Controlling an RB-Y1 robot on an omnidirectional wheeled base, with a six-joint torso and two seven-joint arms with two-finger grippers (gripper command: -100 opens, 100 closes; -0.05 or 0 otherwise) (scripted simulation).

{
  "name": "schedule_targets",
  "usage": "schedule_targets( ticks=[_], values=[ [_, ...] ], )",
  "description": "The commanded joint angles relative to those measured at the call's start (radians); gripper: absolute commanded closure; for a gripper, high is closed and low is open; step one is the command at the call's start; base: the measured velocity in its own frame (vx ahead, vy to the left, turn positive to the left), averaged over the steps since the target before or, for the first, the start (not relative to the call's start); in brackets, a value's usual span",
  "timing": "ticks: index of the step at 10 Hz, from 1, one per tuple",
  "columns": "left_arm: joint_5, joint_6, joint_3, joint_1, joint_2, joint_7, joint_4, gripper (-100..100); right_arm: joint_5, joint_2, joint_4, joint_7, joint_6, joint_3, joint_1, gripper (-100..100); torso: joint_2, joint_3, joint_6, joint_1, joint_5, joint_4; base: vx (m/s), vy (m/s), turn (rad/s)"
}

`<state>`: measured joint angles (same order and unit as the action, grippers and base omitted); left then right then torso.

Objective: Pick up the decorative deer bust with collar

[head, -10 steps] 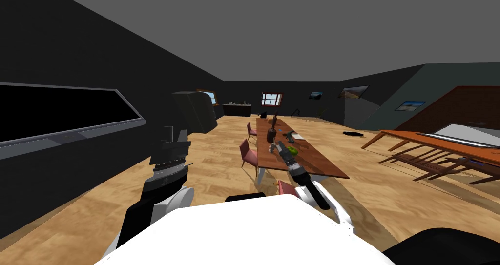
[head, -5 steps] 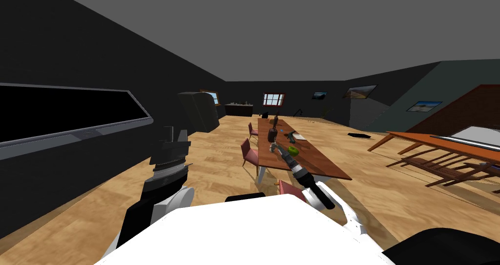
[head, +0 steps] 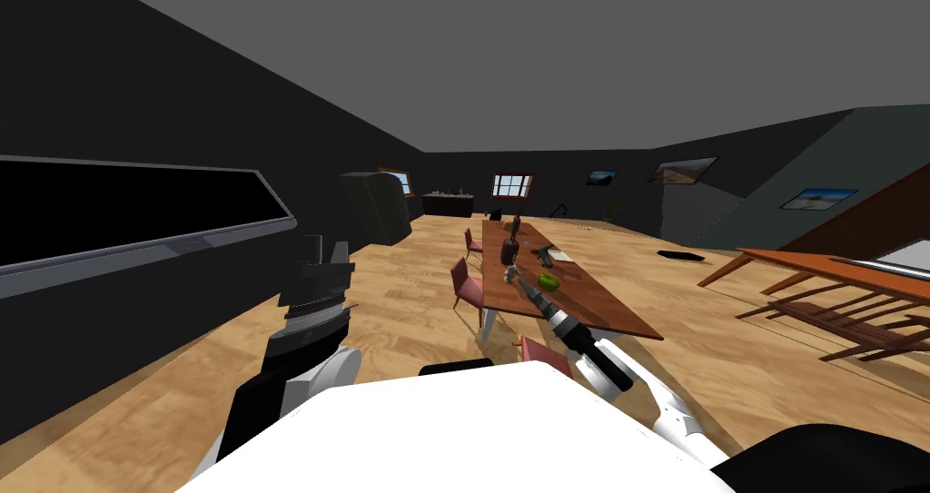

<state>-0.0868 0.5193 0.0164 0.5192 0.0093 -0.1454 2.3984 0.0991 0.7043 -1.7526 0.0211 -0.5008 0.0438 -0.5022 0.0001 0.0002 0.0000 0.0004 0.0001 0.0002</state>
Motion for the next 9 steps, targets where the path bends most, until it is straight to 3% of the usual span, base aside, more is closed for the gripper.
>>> schedule_targets(
  ticks=[1,6,8,9],
  values=[
    [0.000,0.000,0.000,0.000,0.000,0.000,0.000,0,0.009,0.020,0.034,0.008,-0.007,0.004,0.002,-100,0.000,0.000,0.000,0.000,0.000,0.000,-0.004,0.014,0.031],
    [0.000,0.000,0.000,0.000,0.000,0.000,0.000,0,0.085,0.174,0.191,0.055,-0.001,0.049,0.007,-100,-0.002,-0.001,0.000,0.001,0.000,0.000,0.017,0.037,0.078],
    [0.000,0.000,0.000,0.000,0.000,0.000,0.000,0,0.105,0.223,0.237,0.066,0.001,0.063,0.010,-100,-0.003,-0.002,0.000,0.002,0.000,-0.001,0.038,0.042,0.068],
    [0.000,0.000,0.000,0.000,0.000,0.000,0.000,0,0.105,0.223,0.251,0.066,0.001,0.063,0.010,-100,-0.003,-0.002,0.000,0.002,0.000,-0.001,0.033,0.037,0.032]
  ],
)
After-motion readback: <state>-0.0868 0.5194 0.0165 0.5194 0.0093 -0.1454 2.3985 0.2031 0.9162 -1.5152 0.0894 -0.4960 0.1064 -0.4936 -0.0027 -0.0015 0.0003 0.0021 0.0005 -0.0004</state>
